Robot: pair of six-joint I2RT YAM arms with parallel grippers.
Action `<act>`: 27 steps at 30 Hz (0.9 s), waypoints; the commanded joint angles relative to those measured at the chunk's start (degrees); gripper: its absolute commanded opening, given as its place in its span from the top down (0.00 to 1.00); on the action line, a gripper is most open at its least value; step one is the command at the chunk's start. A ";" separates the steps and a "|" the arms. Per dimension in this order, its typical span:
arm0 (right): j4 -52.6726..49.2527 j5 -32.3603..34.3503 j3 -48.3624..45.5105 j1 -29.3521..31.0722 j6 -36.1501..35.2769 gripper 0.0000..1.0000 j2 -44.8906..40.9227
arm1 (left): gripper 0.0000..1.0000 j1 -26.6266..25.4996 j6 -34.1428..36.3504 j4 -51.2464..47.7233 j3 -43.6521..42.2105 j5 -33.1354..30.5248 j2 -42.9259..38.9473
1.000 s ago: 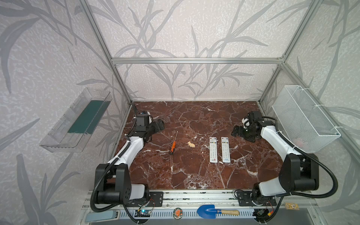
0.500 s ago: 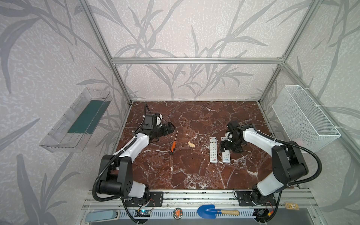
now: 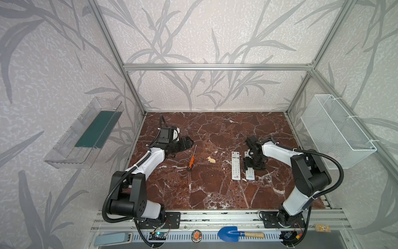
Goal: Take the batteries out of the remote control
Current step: 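Grasp the farther white remote with the right gripper while the left arm rises, then lift the white remote with the right gripper toward the left gripper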
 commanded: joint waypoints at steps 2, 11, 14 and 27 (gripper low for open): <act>0.20 1.90 -0.37 0.12 1.52 0.29 -0.30 | 0.03 0.22 -0.76 -0.66 2.09 1.33 2.92; 1.76 0.48 -1.04 0.19 2.29 0.49 -0.91 | 0.09 0.22 -0.43 -4.76 4.49 2.31 4.33; 2.55 0.30 -1.53 0.19 2.25 0.54 -2.77 | 0.11 0.16 -0.64 -4.89 3.76 1.64 3.30; 4.52 -1.21 -1.46 0.11 0.90 0.63 -6.09 | 0.13 0.18 -1.07 -6.06 3.32 0.14 0.80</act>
